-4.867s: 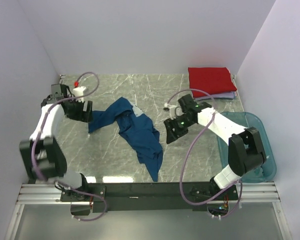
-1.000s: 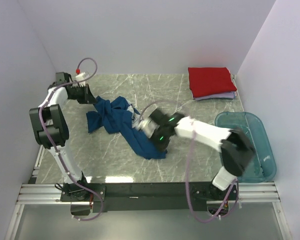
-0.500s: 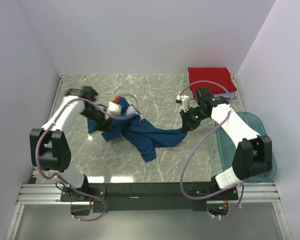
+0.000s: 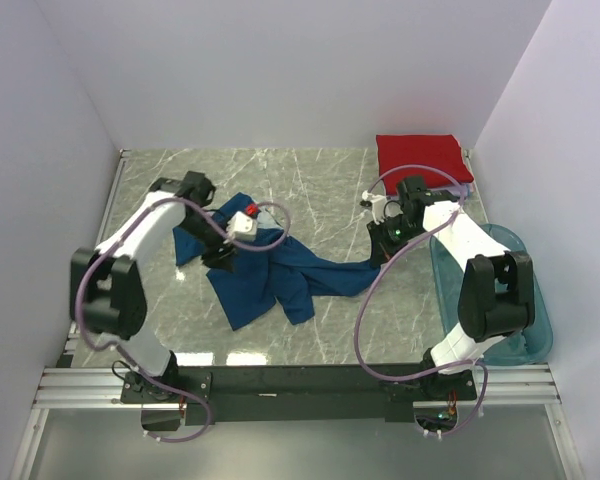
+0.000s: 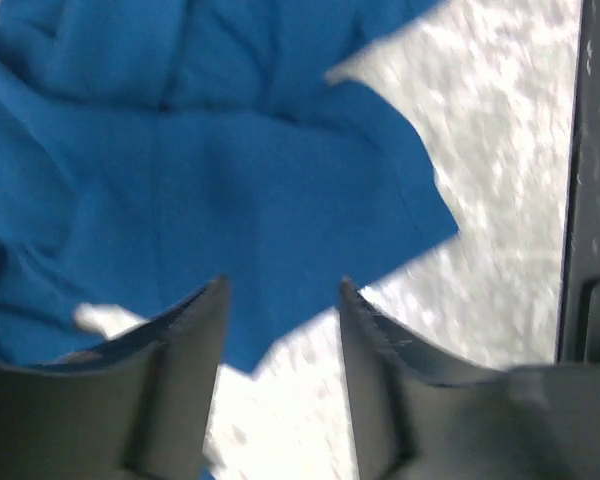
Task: Fold and stack the t-shirts
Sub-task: Flatten the tshirt out
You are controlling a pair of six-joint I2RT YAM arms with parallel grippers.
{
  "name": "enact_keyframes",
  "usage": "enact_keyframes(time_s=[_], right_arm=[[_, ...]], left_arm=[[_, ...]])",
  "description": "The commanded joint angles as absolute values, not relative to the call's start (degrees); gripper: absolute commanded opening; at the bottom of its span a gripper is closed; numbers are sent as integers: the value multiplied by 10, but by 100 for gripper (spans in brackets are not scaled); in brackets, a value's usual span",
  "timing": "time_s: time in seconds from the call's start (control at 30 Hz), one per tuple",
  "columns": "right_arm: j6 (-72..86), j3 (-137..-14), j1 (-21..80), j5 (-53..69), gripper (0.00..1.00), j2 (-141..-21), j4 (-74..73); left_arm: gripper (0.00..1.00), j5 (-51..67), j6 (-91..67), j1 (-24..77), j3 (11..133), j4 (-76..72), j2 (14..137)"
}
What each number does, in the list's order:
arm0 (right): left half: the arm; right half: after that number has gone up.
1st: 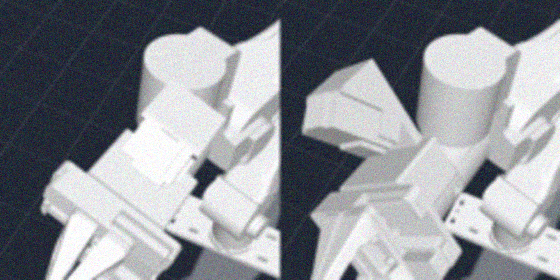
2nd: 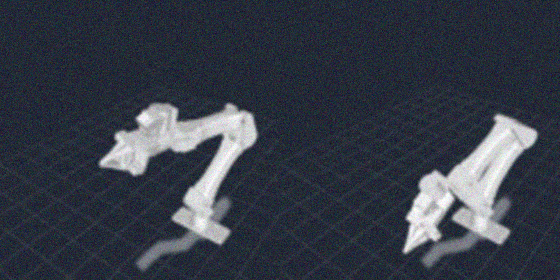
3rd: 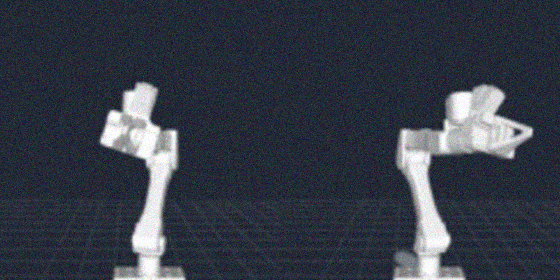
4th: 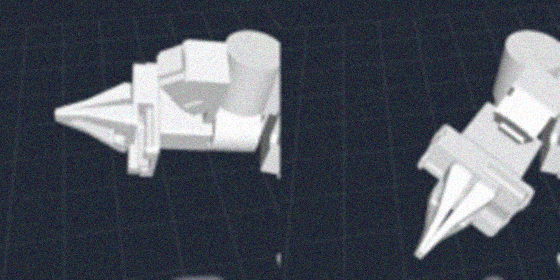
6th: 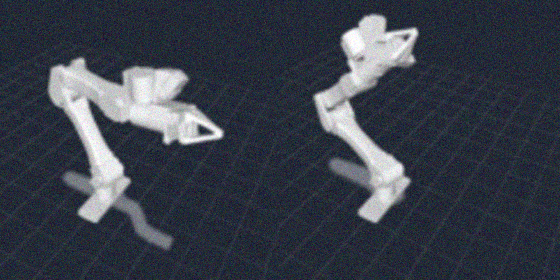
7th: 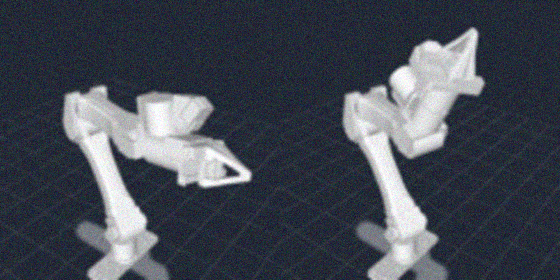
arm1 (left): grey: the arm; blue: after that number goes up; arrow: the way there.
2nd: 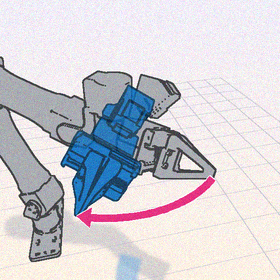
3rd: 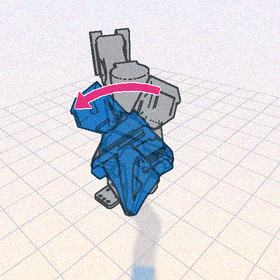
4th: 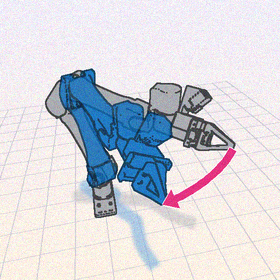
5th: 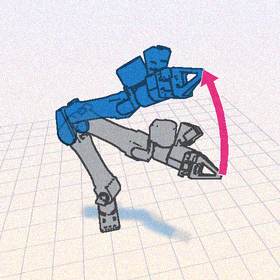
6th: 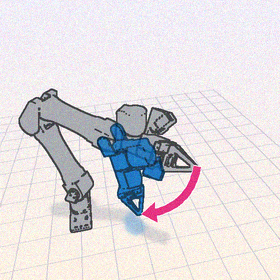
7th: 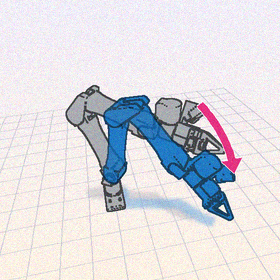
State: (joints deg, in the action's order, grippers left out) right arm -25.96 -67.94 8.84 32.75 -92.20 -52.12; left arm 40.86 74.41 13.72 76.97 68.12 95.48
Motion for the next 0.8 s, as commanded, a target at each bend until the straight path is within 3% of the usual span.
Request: enact_keyframes(time_s=[0.0,0.03,0.1,0.23,0.33,0.77], right_arm=[[-247,-697,84,332,0,-923,-520],[-246,-697,84,330,0,-925,-520],[-247,-698,84,328,0,-928,-521],[-249,-701,84,322,0,-927,-521],[-250,-707,84,315,0,-927,-526],[-258,-732,78,326,0,-940,-549]], left_arm=[[49,380,814,130,708,716,849],[42,377,823,134,665,712,834],[41,365,836,147,625,698,811],[60,356,810,203,553,637,791],[63,342,772,242,518,571,787],[53,263,764,320,472,505,846]])
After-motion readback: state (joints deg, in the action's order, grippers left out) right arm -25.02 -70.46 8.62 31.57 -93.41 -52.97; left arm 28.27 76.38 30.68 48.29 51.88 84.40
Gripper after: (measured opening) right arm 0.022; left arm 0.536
